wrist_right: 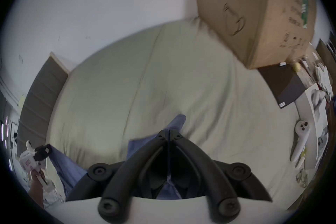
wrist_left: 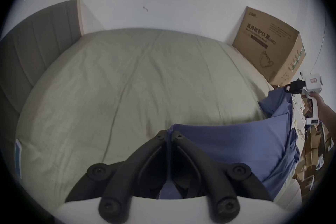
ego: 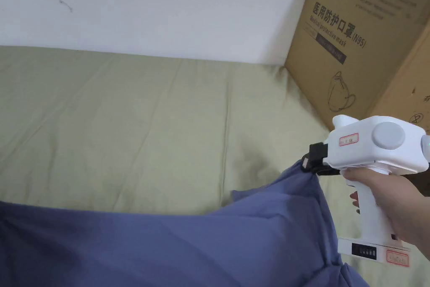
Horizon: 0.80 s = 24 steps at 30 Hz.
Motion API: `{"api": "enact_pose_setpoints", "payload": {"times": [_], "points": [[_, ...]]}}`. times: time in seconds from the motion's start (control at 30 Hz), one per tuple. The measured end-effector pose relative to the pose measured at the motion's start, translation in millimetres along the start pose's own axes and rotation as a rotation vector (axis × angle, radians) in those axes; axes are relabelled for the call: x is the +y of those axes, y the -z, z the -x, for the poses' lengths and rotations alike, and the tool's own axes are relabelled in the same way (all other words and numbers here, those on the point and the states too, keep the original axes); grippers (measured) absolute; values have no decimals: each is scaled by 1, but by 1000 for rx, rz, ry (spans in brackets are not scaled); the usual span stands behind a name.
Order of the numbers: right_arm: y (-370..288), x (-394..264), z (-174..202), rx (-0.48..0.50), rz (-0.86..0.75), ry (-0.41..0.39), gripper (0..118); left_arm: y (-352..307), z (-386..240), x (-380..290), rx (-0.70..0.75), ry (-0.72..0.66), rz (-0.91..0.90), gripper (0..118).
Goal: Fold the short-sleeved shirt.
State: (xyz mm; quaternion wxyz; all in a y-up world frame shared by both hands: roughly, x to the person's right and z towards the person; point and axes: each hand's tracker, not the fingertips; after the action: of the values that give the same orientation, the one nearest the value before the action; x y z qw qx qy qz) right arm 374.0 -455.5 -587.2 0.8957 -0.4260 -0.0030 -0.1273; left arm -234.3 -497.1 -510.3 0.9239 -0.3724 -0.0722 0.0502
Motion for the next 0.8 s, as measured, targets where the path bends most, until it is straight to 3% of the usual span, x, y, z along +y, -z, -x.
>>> {"api": "enact_pose_setpoints", "payload": {"times": [0.1, 0.23, 0.47, 0.67, 0.7, 0.73, 0.77, 0.8], "points": [[-20, -4, -10, 28, -83, 77, 0, -12, -1, 6, -10, -14, -71, 3], [-58, -40, -30, 62, -71, 127, 0, -31, 1, 0, -75, 26, -18, 3], [-148, -175, -74, 81, 24, 152, 0, -98, 12, -85, -180, -10, 117, 3], [-139, -257, -92, 18, 133, 137, 0, -107, 10, -167, -148, -31, 253, 4], [-134, -261, -92, 16, 123, 145, 2, -107, 9, -172, -140, -40, 246, 12], [-126, -264, -96, 8, 96, 167, 12, -105, 9, -175, -135, -50, 225, 30], [-122, -266, -100, -5, 65, 187, 37, -107, 7, -174, -116, -57, 197, 59], [-121, -264, -98, -30, 32, 190, 86, -109, 5, -171, -84, -51, 175, 102]]}}
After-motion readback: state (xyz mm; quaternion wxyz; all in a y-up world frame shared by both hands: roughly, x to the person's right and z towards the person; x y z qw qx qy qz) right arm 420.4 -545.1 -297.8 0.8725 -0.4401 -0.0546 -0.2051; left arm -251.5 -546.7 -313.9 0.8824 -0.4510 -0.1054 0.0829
